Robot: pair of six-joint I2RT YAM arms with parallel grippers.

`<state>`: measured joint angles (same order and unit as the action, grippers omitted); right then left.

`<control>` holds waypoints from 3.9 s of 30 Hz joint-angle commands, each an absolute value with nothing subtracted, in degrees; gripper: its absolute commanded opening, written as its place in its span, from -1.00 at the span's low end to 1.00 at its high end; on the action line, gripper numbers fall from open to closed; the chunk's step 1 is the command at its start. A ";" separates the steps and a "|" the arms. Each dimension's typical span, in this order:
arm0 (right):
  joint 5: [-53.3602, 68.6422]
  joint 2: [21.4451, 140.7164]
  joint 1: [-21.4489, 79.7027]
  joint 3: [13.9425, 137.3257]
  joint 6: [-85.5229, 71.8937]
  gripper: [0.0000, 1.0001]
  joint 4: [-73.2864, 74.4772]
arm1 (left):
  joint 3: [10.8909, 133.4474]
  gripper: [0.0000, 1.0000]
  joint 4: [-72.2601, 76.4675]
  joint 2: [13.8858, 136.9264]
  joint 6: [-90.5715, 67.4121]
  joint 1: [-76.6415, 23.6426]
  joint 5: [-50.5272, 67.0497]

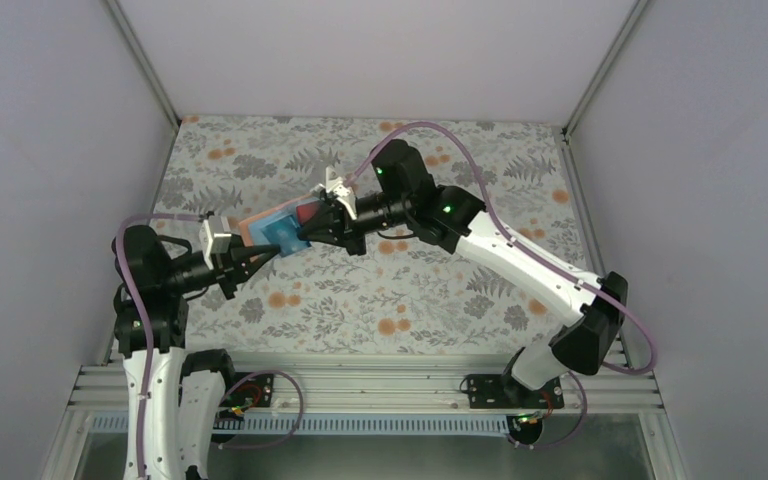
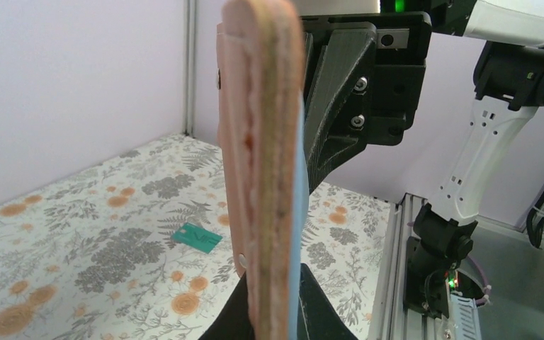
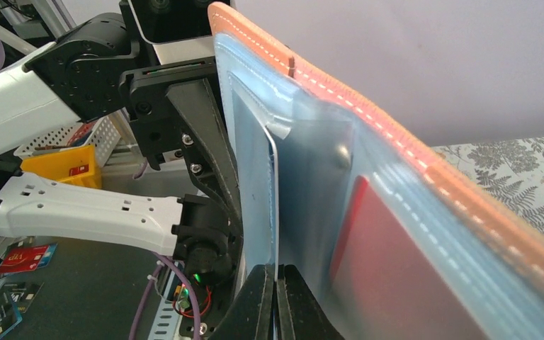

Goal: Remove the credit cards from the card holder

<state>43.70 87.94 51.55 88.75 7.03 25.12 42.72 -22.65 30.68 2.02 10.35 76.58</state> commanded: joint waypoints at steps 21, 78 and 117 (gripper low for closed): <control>39.55 82.80 45.15 89.52 8.21 -0.92 27.55 | 41.00 -0.85 -17.79 29.26 -4.85 10.68 76.48; 54.28 93.10 48.42 92.75 7.62 -0.19 22.53 | 41.71 -0.95 -17.49 29.69 -2.83 10.64 77.59; 57.98 92.82 50.87 90.55 10.10 -0.92 21.32 | 41.64 -0.62 -21.48 28.48 1.13 10.89 79.80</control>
<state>58.50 95.79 49.82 92.33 9.39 22.94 40.62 -22.28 29.80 0.27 11.14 77.23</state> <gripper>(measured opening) 0.047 0.107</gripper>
